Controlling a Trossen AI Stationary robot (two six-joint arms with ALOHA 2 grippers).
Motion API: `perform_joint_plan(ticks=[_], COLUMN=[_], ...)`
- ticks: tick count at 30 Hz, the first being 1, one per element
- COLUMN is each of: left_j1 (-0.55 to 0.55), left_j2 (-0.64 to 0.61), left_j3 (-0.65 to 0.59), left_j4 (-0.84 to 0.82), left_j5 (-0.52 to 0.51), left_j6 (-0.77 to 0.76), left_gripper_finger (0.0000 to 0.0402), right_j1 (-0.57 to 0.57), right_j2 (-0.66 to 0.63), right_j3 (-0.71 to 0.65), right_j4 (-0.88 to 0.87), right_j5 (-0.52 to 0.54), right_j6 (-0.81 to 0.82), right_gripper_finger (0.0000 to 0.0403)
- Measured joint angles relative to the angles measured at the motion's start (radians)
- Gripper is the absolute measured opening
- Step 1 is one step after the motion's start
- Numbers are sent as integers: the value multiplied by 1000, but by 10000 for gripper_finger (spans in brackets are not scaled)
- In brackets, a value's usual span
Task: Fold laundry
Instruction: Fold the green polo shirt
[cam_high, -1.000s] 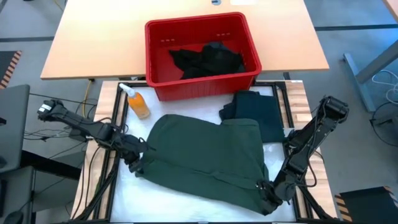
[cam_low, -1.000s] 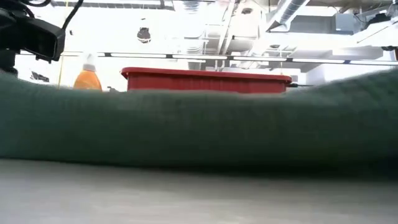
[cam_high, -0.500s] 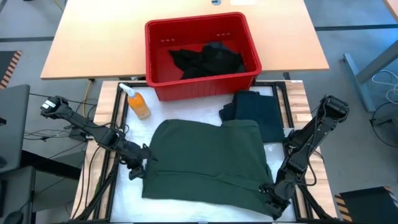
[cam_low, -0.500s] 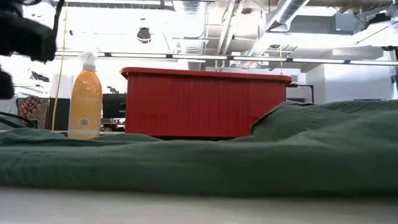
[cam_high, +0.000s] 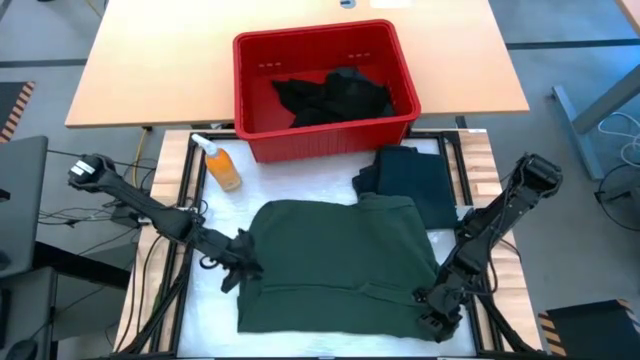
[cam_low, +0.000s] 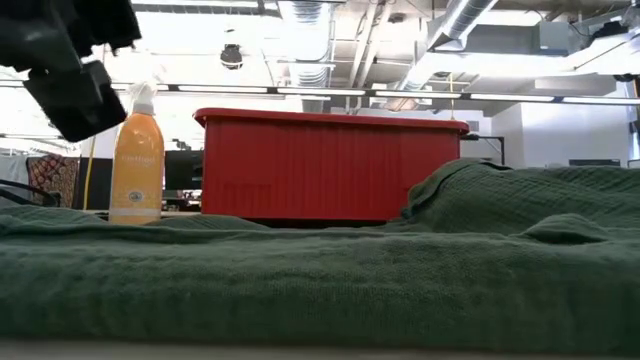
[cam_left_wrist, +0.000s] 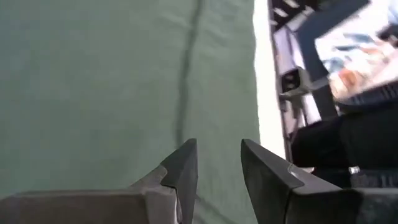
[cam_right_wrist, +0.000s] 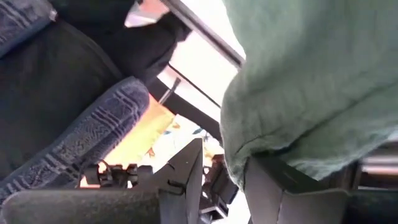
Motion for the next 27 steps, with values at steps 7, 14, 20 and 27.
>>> perform_joint_plan(ticks=[7, 14, 20, 27], left_j1=[-102, -156, -169, -239], left_j2=[255, 477, 618, 635], left_j3=[0, 0, 7, 19], left_j4=[255, 412, 395, 251], left_j5=[114, 139, 261, 270], left_j6=[59, 9, -108, -141], left_gripper_finger=[111, 100, 71, 34], right_j1=[-10, -7, -7, 8], right_j2=[0, 0, 0, 0], right_j3=[0, 0, 0, 1], right_j4=[-1, -2, -26, -37], right_j5=[3, 3, -21, -23], right_j6=[0, -5, -6, 6], right_gripper_finger=[129, 129, 129, 129])
